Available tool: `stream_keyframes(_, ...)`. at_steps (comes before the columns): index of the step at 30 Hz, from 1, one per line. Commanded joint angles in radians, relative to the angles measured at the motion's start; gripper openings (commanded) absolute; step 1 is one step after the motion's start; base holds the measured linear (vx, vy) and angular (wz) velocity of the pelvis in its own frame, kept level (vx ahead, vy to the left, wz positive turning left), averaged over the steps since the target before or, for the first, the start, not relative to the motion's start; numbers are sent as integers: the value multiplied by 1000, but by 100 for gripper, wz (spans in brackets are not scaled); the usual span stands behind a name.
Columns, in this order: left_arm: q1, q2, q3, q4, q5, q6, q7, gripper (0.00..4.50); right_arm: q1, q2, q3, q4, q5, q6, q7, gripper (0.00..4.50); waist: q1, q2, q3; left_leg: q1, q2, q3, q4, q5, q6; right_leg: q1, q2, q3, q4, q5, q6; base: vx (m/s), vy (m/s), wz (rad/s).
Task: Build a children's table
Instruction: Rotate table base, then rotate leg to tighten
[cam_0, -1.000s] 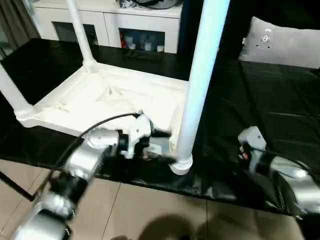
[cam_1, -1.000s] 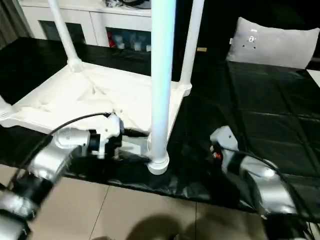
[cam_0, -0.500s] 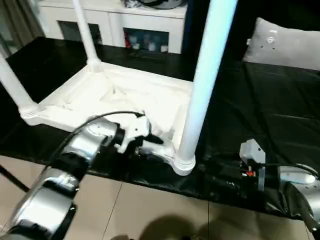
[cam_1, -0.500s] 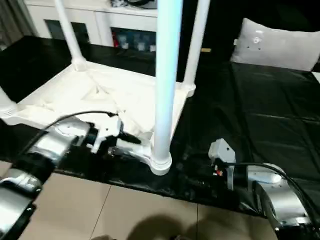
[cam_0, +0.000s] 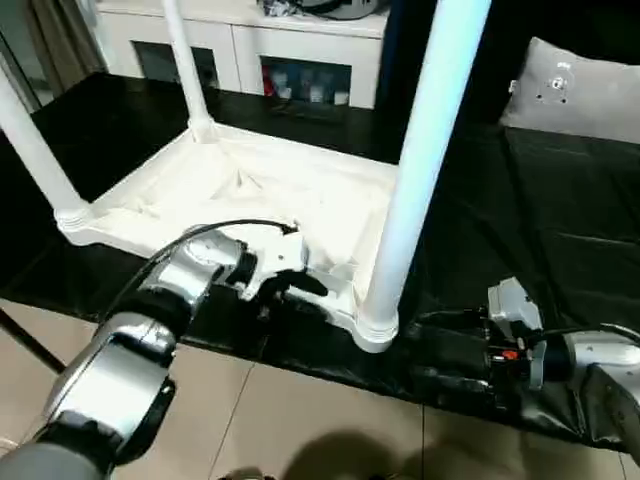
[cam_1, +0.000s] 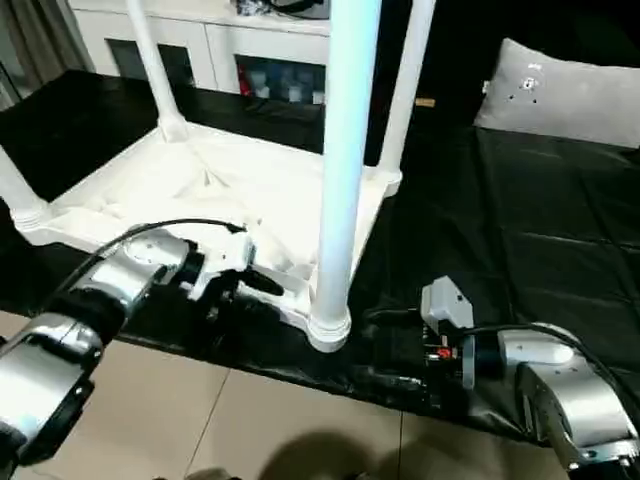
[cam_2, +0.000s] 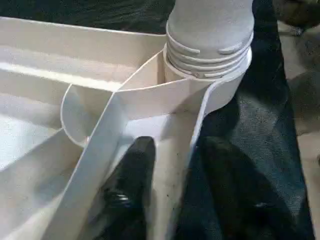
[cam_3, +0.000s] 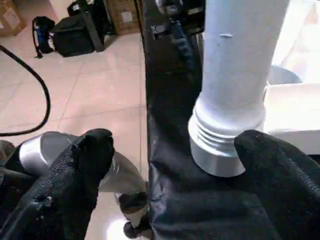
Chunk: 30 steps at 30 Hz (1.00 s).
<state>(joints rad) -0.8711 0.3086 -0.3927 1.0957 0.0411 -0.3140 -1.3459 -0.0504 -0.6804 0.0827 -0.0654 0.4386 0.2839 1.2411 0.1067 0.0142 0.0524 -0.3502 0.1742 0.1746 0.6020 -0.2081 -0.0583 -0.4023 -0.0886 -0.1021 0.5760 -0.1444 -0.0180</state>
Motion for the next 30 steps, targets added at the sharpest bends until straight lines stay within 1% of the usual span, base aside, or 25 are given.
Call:
stream_keyframes(1,-18,2,-11,19,26,-18,11,136,4,-13,-21,-24,14,17,-3,450,5,-3,-65,-3,48,-18,-73,-196,77,63,-69,43,-87,-426,-127,0,0,0)
stream_keyframes(2,-26,0,-26,37,54,-33,27,126,5,-17,-21,-28,16,20,1,450,4,-2,-65,-3,48,-19,-74,-203,75,63,-67,41,-89,-435,-122,0,0,0)
stream_keyframes(4,-27,0,-29,40,59,-35,29,115,4,-16,-21,-27,16,20,1,450,2,-2,-65,-2,49,-20,-74,-210,73,61,-68,41,-90,-443,-119,0,0,0)
stream_keyframes(5,-40,-3,-37,66,86,-47,33,106,-4,-15,-22,-28,15,23,-2,450,1,3,-65,-1,48,-20,-74,-218,70,61,-67,40,-93,-452,-117,0,0,0)
stream_keyframes(6,-40,-3,-37,66,86,-47,33,106,-4,-15,-22,-28,15,23,-2,450,1,3,-65,-1,48,-20,-74,-218,70,61,-67,40,-93,-452,-117,0,0,0)
stream_keyframes(7,-44,-4,-37,75,92,-48,31,96,-7,-15,-23,-29,16,25,-5,450,2,0,-65,-1,46,-20,-74,-218,70,61,-67,40,-95,-456,-114,0,0,0)
stream_keyframes(8,-50,-3,-39,83,101,-53,23,79,-9,-13,-24,-35,18,28,-10,450,2,1,-64,-1,45,-19,-73,-218,70,61,-67,39,-96,-462,-110,0,0,0)
stream_keyframes(10,-58,2,-46,85,111,-48,-1,72,-18,-1,-28,-38,22,24,-25,450,2,0,-65,-1,47,-21,-75,-213,71,62,-68,40,-94,-457,-112,0,0,0)
stream_keyframes(11,-58,2,-46,85,111,-48,-1,62,-18,-1,-28,-38,22,24,-25,450,1,0,-66,-4,48,-22,-76,-207,70,63,-69,40,-91,-448,-115,0,0,0)
stream_keyframes(13,-60,-5,-27,84,94,-28,-11,45,-25,12,-35,-34,20,19,-40,450,0,-2,-66,-4,48,-21,-75,-198,74,63,-70,41,-88,-432,-125,0,0,0)
stream_keyframes(14,-57,-11,-14,79,80,-5,-19,42,-27,16,-36,-30,17,16,-46,450,-1,-8,-68,-4,49,-19,-74,-190,79,63,-70,41,-87,-421,-132,0,0,0)
stream_keyframes(15,-54,-14,-6,77,72,12,-24,38,-30,19,-37,-27,13,14,-53,450,-1,-3,-68,-5,50,-19,-74,-183,81,63,-72,42,-84,-408,-144,0,0,0)
stream_keyframes(16,-46,-18,1,72,65,35,-28,31,-36,24,-38,-21,5,9,-66,450,-2,-10,-68,-6,51,-18,-74,-180,83,64,-71,43,-82,-401,-147,0,0,0)
stream_keyframes(18,-23,-23,8,61,64,78,-16,21,-55,35,-42,-7,-6,11,-93,450,-4,-7,-67,-6,51,-19,-74,-174,85,63,-73,44,-80,-391,-160,0,0,0)
stream_keyframes(19,-7,-26,12,52,61,96,-5,21,-66,40,-42,1,-12,11,-108,450,-6,-7,-67,-7,51,-19,-74,-172,83,64,-75,44,-79,-390,-166,0,0,0)
stream_keyframes(20,9,-31,20,39,51,106,-1,17,-73,42,-42,6,-13,15,-115,450,-9,-6,-67,-6,51,-19,-74,-178,82,64,-76,44,-80,-401,-168,0,0,0)
stream_keyframes(21,22,-35,27,28,41,114,0,7,-78,44,-42,10,-13,17,-119,450,-10,-7,-65,-4,48,-17,-73,-183,85,62,-74,44,-85,-420,-162,0,0,0)
stream_keyframes(23,83,-63,71,-45,-14,115,47,2,-93,54,-36,20,-32,8,-139,450,-10,-6,-65,-4,48,-16,-72,-185,86,62,-75,43,-87,-437,-160,0,0,0)
stream_keyframes(24,129,-74,84,-109,-34,116,52,2,-102,61,-30,32,-40,4,-143,450,-12,-16,-66,-8,49,-17,-73,-182,89,64,-76,42,-85,-443,-157,0,0,0)
stream_keyframes(25,135,-75,83,-119,-34,117,50,1,-104,62,-29,34,-41,3,-143,450,-11,-12,-68,-6,52,-18,-73,-179,90,63,-78,43,-81,-437,-162,0,0,0)
stream_keyframes(26,146,-76,83,-133,-34,119,47,1,-106,64,-27,38,-42,2,-142,450,-13,-7,-68,-4,54,-17,-73,-182,93,58,-76,43,-85,-442,-160,0,0,0)
stream_keyframes(27,165,-69,67,-155,-18,90,42,0,-111,64,-20,51,-37,7,-128,431,-14,-8,-66,-5,51,-15,-73,-186,96,56,-71,43,-89,-452,-152,0,0,0)
stream_keyframes(28,200,-58,45,-204,3,64,31,0,-129,67,-7,80,-24,20,-102,431,-13,-18,-67,-5,51,-19,-73,-191,98,59,-76,41,-84,-474,-140,0,0,0)
stream_keyframes(29,203,-57,45,-211,3,68,29,0,-132,67,-5,83,-22,22,-99,420,-15,-19,-63,-8,49,-16,-73,-196,102,55,-76,41,-91,-519,-118,0,0,0)
stream_keyframes(30,211,-56,46,-229,1,82,26,0,-141,69,-3,93,-17,25,-92,410,-15,-17,-62,0,47,-14,-71,-204,97,49,-75,41,-98,-559,-102,0,0,0)
